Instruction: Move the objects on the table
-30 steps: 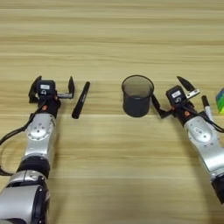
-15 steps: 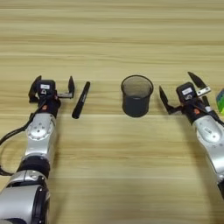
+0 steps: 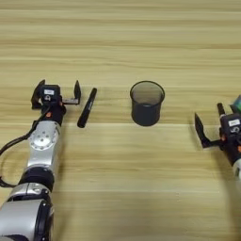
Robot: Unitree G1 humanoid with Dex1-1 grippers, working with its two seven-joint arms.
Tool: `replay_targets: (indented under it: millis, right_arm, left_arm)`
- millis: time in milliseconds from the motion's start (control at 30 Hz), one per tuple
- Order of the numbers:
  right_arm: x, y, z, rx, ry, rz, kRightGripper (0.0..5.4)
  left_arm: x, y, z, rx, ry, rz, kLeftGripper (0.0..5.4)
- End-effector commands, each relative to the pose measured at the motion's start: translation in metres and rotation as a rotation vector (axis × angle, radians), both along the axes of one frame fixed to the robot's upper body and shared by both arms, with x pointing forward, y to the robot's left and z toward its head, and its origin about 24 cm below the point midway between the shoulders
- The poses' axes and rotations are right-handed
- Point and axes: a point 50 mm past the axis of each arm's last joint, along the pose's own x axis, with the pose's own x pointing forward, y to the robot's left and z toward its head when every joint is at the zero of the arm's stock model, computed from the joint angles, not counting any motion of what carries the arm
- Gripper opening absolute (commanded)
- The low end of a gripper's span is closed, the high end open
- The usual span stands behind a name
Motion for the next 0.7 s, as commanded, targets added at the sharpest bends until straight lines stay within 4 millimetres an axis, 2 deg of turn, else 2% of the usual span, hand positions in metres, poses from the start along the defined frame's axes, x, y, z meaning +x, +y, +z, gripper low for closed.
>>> replay_targets:
  millis: [33,267,700]
  right_arm:
    - [-0.013,-0.002,-0.004,0.075,0.056,-0.016,5.36]
    - [-0.021,-0.011,-0.015,0.136,0.132,-0.068,5.36]
    - [-0.020,-0.026,-0.041,0.171,0.246,-0.152,5.36]
  left_arm:
    - [0.002,-0.002,0.002,0.011,-0.001,-0.008,5.40]
    - [0.002,-0.003,0.002,0.010,0.000,-0.010,5.40]
    - [0.002,-0.003,0.002,0.009,-0.001,-0.011,5.40]
